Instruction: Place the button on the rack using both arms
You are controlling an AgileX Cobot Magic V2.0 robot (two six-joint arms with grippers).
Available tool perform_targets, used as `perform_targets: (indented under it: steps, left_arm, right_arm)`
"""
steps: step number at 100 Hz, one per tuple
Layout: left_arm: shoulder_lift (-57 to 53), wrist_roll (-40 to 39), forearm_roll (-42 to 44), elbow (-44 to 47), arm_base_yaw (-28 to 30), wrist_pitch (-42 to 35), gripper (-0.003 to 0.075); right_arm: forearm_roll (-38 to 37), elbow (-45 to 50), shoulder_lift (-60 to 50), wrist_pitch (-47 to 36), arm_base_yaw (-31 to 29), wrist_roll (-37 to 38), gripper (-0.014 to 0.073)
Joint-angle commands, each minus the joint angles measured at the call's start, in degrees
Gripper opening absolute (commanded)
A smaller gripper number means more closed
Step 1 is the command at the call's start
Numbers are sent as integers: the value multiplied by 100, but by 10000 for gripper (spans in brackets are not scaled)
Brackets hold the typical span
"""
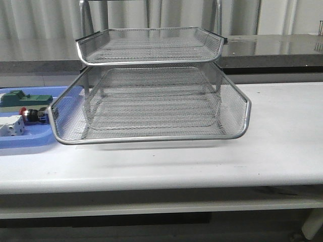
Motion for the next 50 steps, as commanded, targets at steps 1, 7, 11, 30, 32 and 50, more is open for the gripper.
perform_targets:
  steps: [1, 7, 11, 30, 32, 50]
  left_arm:
    - [-182, -67, -43, 323, 4, -503, -21]
    - [-182, -67, -43, 323, 4, -503, -21]
    - [-182, -67, -43, 323, 4, -503, -21]
    - [-182, -67, -43, 323, 4, -503, -21]
    - [-182, -67, -43, 323, 4, -503, -21]
    - [-182, -67, -43, 323, 4, -503, -21]
  right_arm:
    - [-337, -205, -321, 118, -36, 61, 388]
    - [-350, -205, -543, 325, -36, 61, 367]
    - [-350, -205, -666, 412, -36, 61, 358]
    - [-350, -205, -1256, 755, -36, 61, 357]
    - [-350, -205, -1312, 793, -36, 61, 353]
    - [-350, -205, -1669, 1116, -36, 61, 235]
